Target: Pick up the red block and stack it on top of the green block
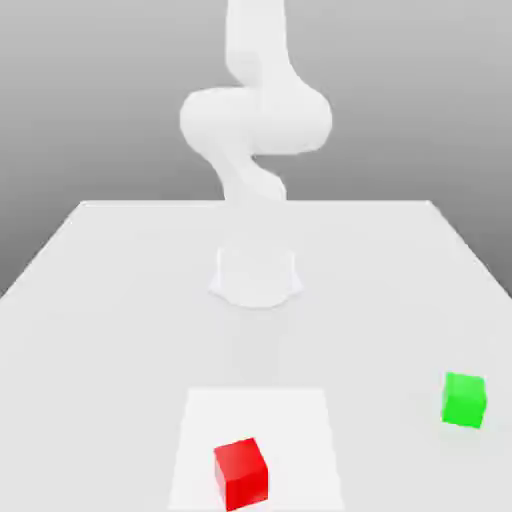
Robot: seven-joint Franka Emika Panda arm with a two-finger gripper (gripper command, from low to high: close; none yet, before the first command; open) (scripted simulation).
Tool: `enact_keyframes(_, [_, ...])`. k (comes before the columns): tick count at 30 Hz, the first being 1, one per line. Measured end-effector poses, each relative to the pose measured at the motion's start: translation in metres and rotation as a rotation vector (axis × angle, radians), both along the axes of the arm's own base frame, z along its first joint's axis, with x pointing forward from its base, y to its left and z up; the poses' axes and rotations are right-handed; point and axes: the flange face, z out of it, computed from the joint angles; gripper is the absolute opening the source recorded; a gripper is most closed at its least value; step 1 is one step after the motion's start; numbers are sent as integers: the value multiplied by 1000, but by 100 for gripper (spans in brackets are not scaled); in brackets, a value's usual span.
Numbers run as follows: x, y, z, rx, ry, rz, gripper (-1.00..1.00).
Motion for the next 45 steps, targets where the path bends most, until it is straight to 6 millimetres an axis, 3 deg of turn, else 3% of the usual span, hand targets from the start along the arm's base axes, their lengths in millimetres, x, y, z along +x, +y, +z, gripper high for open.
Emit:
enact_keyframes(6, [67, -4, -105, -15, 177, 83, 0])
enact_keyframes(13, [109, -4, -237, -46, 376, 170, 0])
enact_keyframes(18, [114, -6, -334, -78, 518, 228, 0])
enact_keyframes(24, [97, -12, -445, -130, 687, 293, 0])
enact_keyframes(29, [93, -14, -513, -141, 715, 305, 0])
enact_keyframes(30, [92, -14, -523, -140, 715, 305, -100])
enact_keyframes(37, [92, -14, -524, -140, 717, 305, -100])
enact_keyframes(42, [92, -10, -470, -141, 716, 311, -100])
enact_keyframes(45, [81, 63, -457, -171, 712, 420, -100])
